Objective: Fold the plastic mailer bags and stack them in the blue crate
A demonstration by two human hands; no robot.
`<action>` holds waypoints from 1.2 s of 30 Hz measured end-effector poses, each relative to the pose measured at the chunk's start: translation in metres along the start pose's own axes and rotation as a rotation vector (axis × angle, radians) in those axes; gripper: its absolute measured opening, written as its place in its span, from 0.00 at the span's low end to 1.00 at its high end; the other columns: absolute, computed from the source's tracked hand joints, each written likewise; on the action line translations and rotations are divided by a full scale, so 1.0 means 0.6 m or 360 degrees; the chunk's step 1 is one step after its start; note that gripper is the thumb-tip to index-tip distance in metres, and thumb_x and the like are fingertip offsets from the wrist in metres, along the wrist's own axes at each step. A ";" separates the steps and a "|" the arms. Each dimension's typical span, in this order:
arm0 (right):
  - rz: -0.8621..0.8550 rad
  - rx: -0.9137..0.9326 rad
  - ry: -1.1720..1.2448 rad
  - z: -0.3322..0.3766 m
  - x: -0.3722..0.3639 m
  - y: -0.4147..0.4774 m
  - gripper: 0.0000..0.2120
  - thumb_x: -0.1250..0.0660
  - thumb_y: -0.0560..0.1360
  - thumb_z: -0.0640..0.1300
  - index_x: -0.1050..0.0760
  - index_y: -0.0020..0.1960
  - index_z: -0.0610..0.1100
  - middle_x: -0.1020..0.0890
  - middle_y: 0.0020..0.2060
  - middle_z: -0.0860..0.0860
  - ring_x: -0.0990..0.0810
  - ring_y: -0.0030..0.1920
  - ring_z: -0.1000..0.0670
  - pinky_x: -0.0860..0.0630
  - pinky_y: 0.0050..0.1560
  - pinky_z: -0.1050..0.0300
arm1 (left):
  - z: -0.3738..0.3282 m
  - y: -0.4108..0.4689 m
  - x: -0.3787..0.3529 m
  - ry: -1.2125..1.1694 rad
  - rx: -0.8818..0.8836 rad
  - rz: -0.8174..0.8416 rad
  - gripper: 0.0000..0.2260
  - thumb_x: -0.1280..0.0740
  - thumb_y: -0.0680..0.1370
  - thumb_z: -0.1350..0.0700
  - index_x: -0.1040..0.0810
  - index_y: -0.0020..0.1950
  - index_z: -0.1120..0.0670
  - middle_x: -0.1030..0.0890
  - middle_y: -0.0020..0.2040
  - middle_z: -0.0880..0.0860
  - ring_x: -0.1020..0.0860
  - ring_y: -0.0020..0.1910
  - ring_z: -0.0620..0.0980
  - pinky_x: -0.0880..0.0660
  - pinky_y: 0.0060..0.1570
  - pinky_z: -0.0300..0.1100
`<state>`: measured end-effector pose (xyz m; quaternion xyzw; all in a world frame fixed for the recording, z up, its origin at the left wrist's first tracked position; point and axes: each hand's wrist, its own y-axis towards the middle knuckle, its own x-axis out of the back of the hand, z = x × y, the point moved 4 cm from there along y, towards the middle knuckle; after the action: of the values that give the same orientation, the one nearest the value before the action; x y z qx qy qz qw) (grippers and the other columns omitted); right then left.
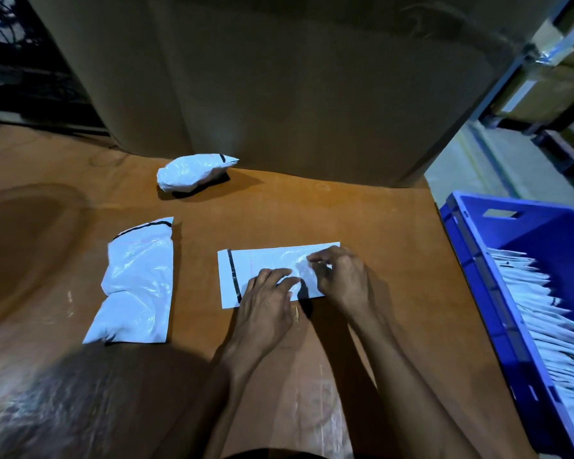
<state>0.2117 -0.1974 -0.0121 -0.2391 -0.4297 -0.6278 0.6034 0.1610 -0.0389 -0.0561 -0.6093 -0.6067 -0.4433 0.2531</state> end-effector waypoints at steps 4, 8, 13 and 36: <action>-0.0245 -0.0122 0.0080 -0.003 -0.040 -0.078 0.05 0.25 0.75 0.36 0.14 0.46 0.45 0.15 0.42 0.51 0.20 0.47 0.48 0.34 0.47 0.68 | -0.012 0.037 0.008 0.0124 -0.0010 0.0011 0.21 0.29 0.74 0.62 0.19 0.67 0.52 0.22 0.69 0.51 0.25 0.66 0.56 0.32 0.63 0.48; -0.0238 -0.0142 0.0106 -0.011 -0.048 -0.071 0.07 0.26 0.74 0.34 0.14 0.47 0.45 0.15 0.43 0.51 0.20 0.49 0.48 0.34 0.49 0.68 | -0.006 0.059 -0.005 0.0343 0.0038 0.0138 0.21 0.42 0.79 0.50 0.23 0.70 0.50 0.24 0.71 0.50 0.27 0.66 0.56 0.34 0.60 0.53; -0.0093 -0.0096 0.0134 -0.007 -0.043 -0.051 0.07 0.30 0.75 0.40 0.13 0.49 0.46 0.14 0.44 0.51 0.20 0.49 0.45 0.35 0.46 0.65 | -0.002 0.061 -0.018 0.0366 0.0056 0.0211 0.24 0.46 0.76 0.47 0.23 0.68 0.47 0.25 0.70 0.47 0.28 0.65 0.55 0.35 0.59 0.54; 0.0027 0.0281 0.0144 0.003 -0.099 -0.026 0.09 0.31 0.80 0.45 0.15 0.58 0.50 0.17 0.55 0.55 0.24 0.59 0.49 0.23 0.57 0.46 | 0.083 -0.050 0.056 -0.0075 0.0088 -0.0196 0.10 0.35 0.80 0.59 0.17 0.56 0.50 0.20 0.57 0.48 0.24 0.59 0.51 0.26 0.58 0.50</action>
<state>0.2058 -0.1647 -0.0639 -0.1599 -0.4535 -0.5924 0.6464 0.1396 0.0247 -0.0585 -0.5739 -0.6607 -0.4268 0.2277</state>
